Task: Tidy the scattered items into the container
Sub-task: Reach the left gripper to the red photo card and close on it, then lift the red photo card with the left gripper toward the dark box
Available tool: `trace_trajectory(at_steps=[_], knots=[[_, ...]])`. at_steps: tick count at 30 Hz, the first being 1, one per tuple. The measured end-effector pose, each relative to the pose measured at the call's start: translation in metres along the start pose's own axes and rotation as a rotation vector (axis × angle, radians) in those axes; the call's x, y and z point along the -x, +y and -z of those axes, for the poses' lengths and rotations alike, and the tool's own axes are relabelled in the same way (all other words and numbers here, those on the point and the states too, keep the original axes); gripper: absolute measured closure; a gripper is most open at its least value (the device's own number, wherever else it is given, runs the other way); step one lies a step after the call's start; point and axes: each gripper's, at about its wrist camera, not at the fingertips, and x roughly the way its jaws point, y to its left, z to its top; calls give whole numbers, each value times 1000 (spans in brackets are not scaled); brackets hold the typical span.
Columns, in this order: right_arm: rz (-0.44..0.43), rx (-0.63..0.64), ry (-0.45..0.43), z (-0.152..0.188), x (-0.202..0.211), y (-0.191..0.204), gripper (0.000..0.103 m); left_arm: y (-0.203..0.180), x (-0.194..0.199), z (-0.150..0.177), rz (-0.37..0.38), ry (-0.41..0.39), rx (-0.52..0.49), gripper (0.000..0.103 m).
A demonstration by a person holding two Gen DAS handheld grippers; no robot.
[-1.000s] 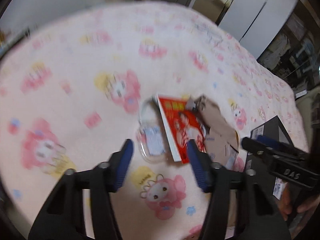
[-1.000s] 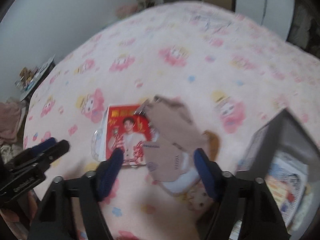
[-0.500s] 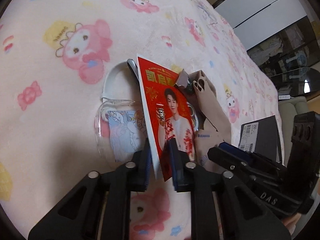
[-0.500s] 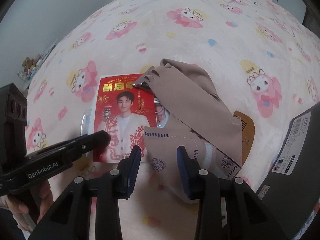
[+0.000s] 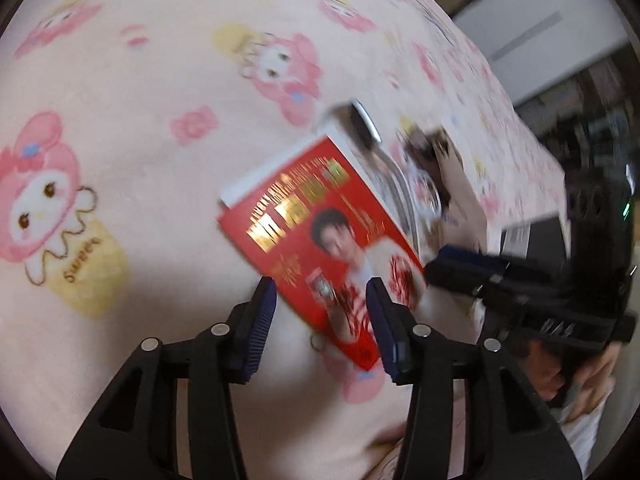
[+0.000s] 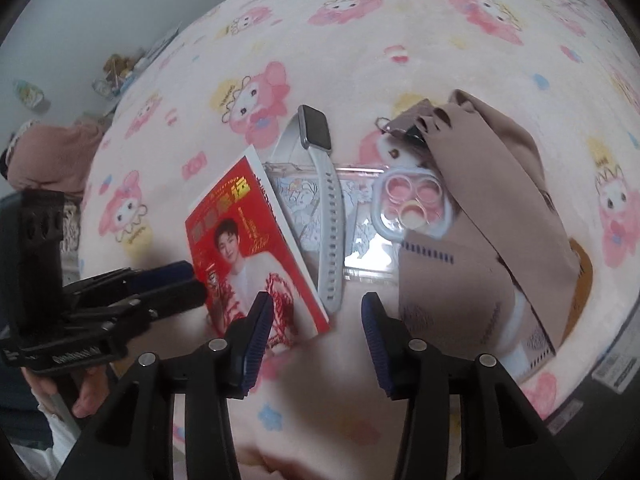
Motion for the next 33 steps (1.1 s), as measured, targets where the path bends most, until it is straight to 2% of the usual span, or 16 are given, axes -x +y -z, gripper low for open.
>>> trace_trajectory(at_steps=[2,4,7,9,12,15,19,23,25,27,28,31,32,33], knots=[[7,-12,43,1,-5,-3,57,4,4,-4,-86,-34,-1,52],[8,-26,65,12,-6,-8,57,7,10,-11,-140,-66,-21,51],[-31,-35,111,24,-10,-13,57,11,14,-30,-150,-137,-79,50],[-55,-31,147,27,-16,-14,57,12,6,-48,-121,-156,-121,50],[-105,-31,166,23,-23,-10,57,14,-18,-67,-19,-96,-141,51],[-140,-43,169,12,-28,-8,57,9,-30,-61,-20,-25,-132,53],[-173,-82,122,-3,-24,-9,57,-5,-27,-30,13,41,-135,54],[-149,-134,11,-20,-7,-12,57,-16,-15,-5,31,62,-160,55],[-123,-151,-7,-7,1,-18,57,-17,-8,-4,28,29,-143,55],[-85,-138,16,2,-3,-16,57,-14,-7,-9,-10,-10,-139,52],[-77,-129,44,21,3,-26,56,-9,-10,-9,-23,-4,-133,53],[-81,-127,156,24,-19,-25,54,-5,-28,-9,13,34,-124,53],[-95,-129,158,22,-21,-25,55,-6,-31,-7,24,46,-120,55],[-113,-135,142,18,-20,-26,55,-9,-32,-4,33,52,-121,63]])
